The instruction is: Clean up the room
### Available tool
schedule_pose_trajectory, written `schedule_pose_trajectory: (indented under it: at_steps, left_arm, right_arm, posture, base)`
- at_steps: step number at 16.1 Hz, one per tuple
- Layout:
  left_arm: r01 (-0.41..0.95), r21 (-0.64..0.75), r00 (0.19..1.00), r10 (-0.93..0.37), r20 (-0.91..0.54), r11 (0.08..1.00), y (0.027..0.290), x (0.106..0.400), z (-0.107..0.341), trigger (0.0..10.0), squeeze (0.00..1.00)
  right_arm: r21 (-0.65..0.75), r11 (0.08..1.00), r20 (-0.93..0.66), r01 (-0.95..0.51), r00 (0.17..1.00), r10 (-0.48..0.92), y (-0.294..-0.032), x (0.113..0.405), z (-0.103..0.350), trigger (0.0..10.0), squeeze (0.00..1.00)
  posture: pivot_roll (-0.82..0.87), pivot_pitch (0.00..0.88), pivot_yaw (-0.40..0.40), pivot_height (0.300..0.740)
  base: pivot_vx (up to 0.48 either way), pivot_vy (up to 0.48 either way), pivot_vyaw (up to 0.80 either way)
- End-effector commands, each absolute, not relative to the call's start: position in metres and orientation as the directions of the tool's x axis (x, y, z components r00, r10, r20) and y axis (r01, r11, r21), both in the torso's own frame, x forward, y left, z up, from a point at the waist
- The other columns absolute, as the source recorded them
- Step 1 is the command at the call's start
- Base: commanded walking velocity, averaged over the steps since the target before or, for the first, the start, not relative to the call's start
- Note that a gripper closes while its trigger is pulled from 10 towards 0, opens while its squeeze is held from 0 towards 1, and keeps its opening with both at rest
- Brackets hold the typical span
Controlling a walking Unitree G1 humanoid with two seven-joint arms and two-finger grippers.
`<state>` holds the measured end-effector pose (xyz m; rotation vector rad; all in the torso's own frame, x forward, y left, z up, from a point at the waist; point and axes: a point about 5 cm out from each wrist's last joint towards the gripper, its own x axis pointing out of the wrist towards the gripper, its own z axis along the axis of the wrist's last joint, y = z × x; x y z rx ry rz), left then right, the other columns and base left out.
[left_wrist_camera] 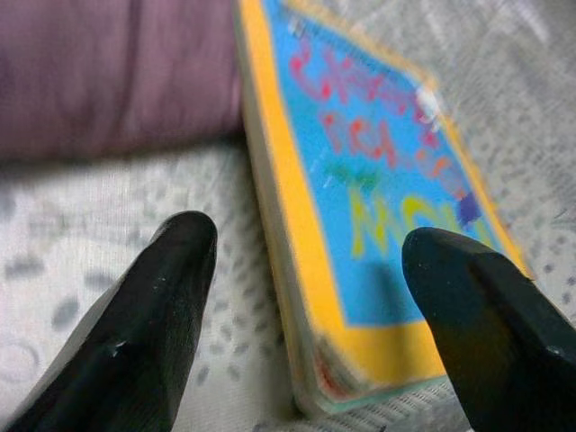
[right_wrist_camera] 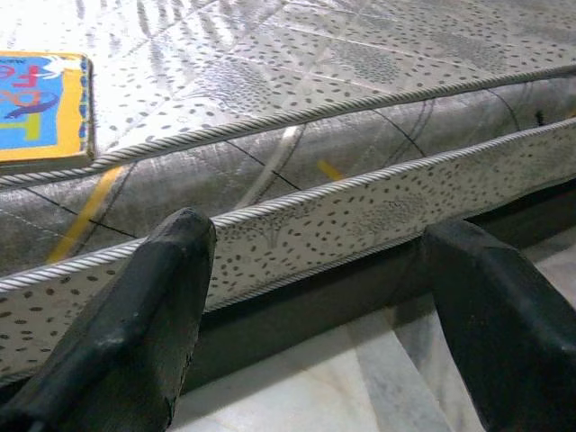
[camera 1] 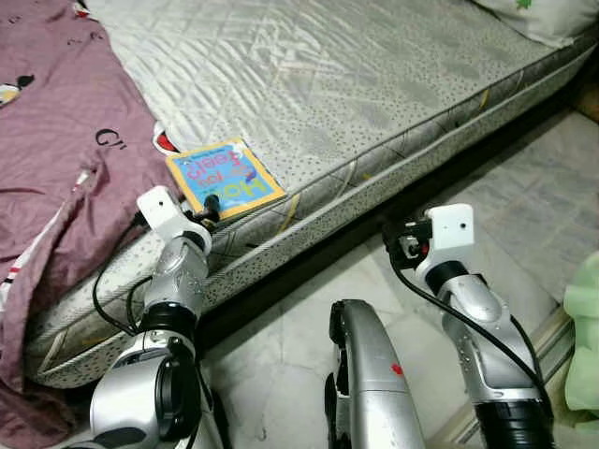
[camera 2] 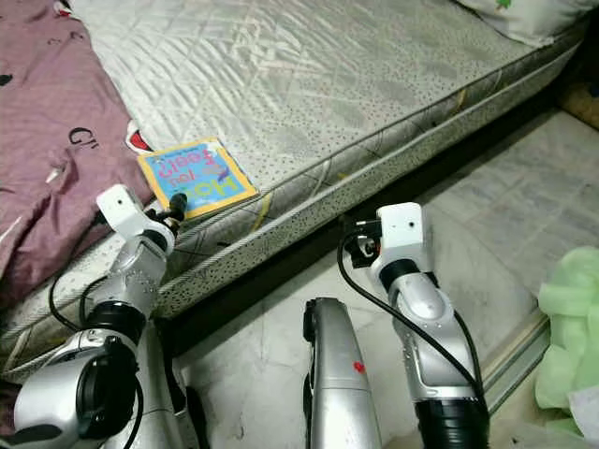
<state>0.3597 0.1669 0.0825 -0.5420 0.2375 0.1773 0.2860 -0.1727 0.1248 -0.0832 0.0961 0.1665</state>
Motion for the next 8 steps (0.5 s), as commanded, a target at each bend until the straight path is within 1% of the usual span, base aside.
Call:
schedule_pose_trajectory:
  at_steps: [1,4,8]
  left_arm:
    - [-0.267,-0.491,0.943,0.120,-0.311,0.829,0.1689,0.3576,0.0758,10.0,0.00]
    - [-0.264,-0.535,0.943,0.097,-0.319,0.802,0.1708,0.3601,0.0758,10.0,0.00]
    - [-0.232,-0.630,0.938,-0.002,-0.347,0.741,0.1648,0.3651,0.0771,10.0,0.00]
  right_arm:
    - [-0.077,0.986,-0.104,-0.149,0.985,0.140,-0.1799,0.2830,0.1268,10.0,0.00]
    - [-0.088,0.986,-0.105,-0.142,0.986,0.133,-0.1829,0.2817,0.1301,10.0,0.00]
    - [-0.097,0.985,-0.100,-0.142,0.986,0.132,-0.1826,0.2814,0.1340,10.0,0.00]
  posture:
    - [-0.29,0.193,-0.026,0.500]
    - [-0.31,0.193,-0.030,0.500]
    - [-0.32,0.190,-0.036,0.500]
  base:
    - [0.000,0.000,0.00]
    - [0.000,0.000,0.00]
    - [0.000,0.000,0.00]
